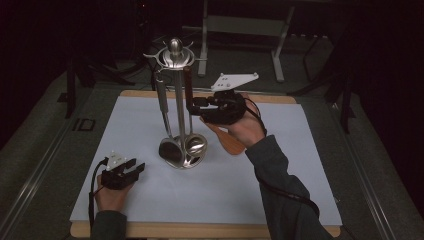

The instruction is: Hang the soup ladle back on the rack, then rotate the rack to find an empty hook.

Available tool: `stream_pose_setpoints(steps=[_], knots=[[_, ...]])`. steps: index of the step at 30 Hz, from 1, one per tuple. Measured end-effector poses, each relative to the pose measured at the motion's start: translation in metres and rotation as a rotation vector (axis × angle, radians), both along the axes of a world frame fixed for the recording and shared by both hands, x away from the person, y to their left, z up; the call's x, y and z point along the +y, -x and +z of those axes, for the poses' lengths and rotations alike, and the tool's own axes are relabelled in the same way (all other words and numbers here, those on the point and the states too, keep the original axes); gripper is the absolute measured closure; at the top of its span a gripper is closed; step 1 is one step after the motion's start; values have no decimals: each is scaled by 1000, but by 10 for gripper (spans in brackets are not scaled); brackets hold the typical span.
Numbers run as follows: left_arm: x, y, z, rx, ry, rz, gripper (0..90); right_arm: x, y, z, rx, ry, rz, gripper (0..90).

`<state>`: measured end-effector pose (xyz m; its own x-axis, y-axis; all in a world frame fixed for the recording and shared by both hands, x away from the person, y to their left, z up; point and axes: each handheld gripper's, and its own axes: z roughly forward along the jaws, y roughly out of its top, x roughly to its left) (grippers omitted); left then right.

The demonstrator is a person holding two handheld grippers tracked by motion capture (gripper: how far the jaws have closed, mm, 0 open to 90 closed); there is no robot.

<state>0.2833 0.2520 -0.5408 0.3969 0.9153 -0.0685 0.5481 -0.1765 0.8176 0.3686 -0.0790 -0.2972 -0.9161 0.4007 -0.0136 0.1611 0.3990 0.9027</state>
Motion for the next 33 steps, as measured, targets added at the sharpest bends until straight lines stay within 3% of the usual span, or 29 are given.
stream_pose_setpoints(steps=[16,19,25,28,33], knots=[[0,0,0,-1,3,5,578,-16,3,-9,1,84,-13,609],[1,1,0,-6,5,10,591,-25,3,-19,6,102,-23,602],[-2,4,7,-65,23,34,681,-41,4,-31,18,133,-68,577],[-8,8,20,-123,21,25,734,-55,8,-32,19,132,-97,572],[-16,13,44,-199,76,7,782,-74,15,-47,44,163,-138,558]])
